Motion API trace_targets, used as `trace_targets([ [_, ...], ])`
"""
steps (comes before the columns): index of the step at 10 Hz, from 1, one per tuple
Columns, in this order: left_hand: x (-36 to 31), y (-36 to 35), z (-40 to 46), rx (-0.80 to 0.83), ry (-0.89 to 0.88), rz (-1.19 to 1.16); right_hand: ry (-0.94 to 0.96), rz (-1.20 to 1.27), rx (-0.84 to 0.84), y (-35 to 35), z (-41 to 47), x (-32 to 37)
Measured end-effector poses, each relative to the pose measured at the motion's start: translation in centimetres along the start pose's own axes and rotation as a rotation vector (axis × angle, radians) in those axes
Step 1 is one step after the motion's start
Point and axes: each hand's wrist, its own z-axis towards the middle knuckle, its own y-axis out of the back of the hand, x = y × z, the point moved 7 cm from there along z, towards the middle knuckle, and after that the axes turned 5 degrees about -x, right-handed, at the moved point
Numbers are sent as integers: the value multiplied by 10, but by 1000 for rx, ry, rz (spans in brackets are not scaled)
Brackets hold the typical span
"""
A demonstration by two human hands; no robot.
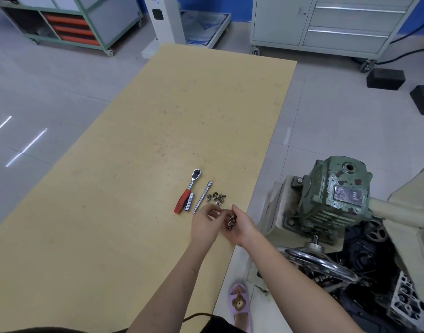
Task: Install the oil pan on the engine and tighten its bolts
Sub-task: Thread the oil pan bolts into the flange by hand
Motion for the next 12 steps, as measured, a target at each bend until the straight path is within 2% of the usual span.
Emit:
trace_targets([
  [1, -21, -8, -8, 113, -173, 207, 16, 16, 24, -9, -6, 0],
  [2, -41, 0, -16, 14, -273, 249, 34, 99, 51, -14, -21, 8],
  [3, -55, 16, -29, -204, -97, -165, 103, 102, 48, -12, -46, 29],
  [4, -68, -26, -49, 16, 417, -752, 451, -179, -15, -6, -89, 70],
  [5, -123, -82, -90, 385, 634, -1154, 1092, -775, -175, 1, -160, 116],
  [6, -170, -121, -128, 484, 456, -1025, 1381, -1056, -302, 30, -222, 145],
  [7, -204, -158, -170, 683, 439, -1042, 1468, -1131, -426, 79, -272, 169],
  [8, -227, -198, -228, 901, 592, -1006, 1471, -1273, -523, 130, -313, 183],
  [9, -239, -242, -270, 832, 544, -790, 1477, -1353, -612, 184, -351, 193],
  [10, -243, -271, -307, 833, 501, -711, 1517, -1505, -873, 236, -384, 202],
  [11, -255, -304, -356, 948, 703, -915, 1512, -1522, -1051, 285, -409, 209],
  [12, -253, -330, -380, 904, 784, -1010, 1660, -1440, -1116, 317, -431, 213],
])
